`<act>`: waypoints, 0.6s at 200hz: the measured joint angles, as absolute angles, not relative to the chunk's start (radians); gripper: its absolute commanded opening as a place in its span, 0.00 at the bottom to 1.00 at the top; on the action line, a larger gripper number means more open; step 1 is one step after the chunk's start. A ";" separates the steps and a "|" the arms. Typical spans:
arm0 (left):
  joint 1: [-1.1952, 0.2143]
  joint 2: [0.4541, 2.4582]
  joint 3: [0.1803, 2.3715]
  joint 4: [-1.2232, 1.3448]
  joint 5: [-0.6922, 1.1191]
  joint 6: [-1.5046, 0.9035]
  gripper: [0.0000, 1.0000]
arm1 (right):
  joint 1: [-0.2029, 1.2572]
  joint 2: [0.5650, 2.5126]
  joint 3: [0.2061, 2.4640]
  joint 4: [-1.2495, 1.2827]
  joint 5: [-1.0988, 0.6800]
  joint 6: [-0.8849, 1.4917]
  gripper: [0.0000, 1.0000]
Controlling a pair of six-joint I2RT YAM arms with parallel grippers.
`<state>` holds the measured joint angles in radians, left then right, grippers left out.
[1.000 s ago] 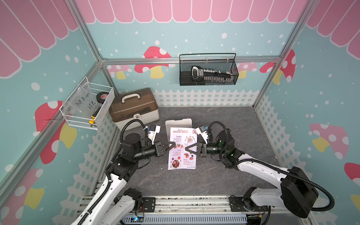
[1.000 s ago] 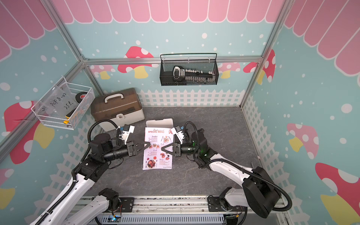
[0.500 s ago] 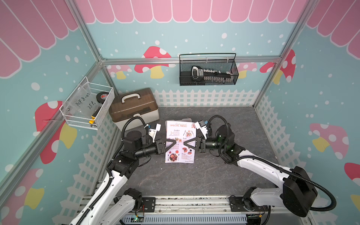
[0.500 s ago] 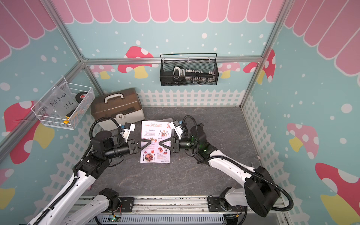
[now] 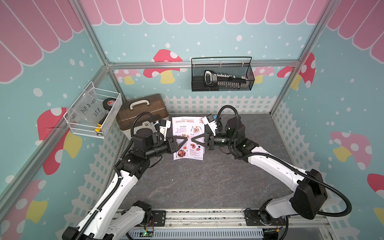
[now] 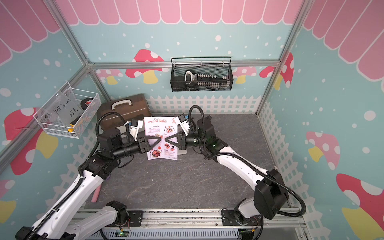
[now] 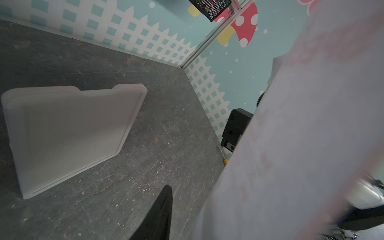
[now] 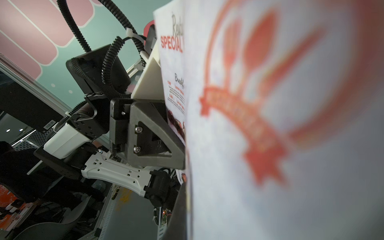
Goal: Insert the menus into the narrow rack
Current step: Pick up the menu from the center of the board.
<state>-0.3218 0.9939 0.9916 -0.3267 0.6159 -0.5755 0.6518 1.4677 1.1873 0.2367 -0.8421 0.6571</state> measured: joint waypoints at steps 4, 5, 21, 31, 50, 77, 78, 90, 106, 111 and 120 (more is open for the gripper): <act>-0.322 1.003 0.998 -0.327 0.612 -0.568 0.37 | 0.648 1.477 1.201 0.230 -0.841 0.650 0.00; -0.321 1.005 0.999 -0.327 0.612 -0.567 0.37 | 0.647 1.479 1.203 0.229 -0.841 0.649 0.00; -0.316 1.037 1.023 -0.334 0.598 -0.538 0.37 | 0.639 1.513 1.245 0.209 -0.840 0.620 0.00; -0.310 1.053 1.037 -0.334 0.592 -0.520 0.37 | 0.634 1.531 1.264 0.201 -0.838 0.605 0.00; -0.289 1.073 1.058 -0.333 0.585 -0.494 0.37 | 0.628 1.568 1.300 0.186 -0.837 0.574 0.00; -0.245 1.091 1.066 -0.318 0.583 -0.469 0.37 | 0.620 1.618 1.344 0.179 -0.833 0.540 0.00; -0.244 1.092 1.066 -0.317 0.583 -0.469 0.37 | 0.620 1.620 1.345 0.178 -0.833 0.538 0.00; -0.224 1.103 1.066 -0.306 0.587 -0.461 0.37 | 0.614 1.638 1.361 0.175 -0.831 0.526 0.00; -0.201 1.119 1.066 -0.283 0.596 -0.457 0.36 | 0.604 1.670 1.396 0.171 -0.835 0.516 0.00; -0.196 1.124 1.066 -0.274 0.600 -0.456 0.35 | 0.601 1.679 1.407 0.171 -0.836 0.513 0.01; -0.189 1.135 1.066 -0.256 0.608 -0.453 0.32 | 0.595 1.691 1.421 0.171 -0.839 0.508 0.00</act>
<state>-0.1894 1.1351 1.0664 -0.2562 0.6083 -0.4526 0.5949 1.6909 1.4212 0.1707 -0.8391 0.5079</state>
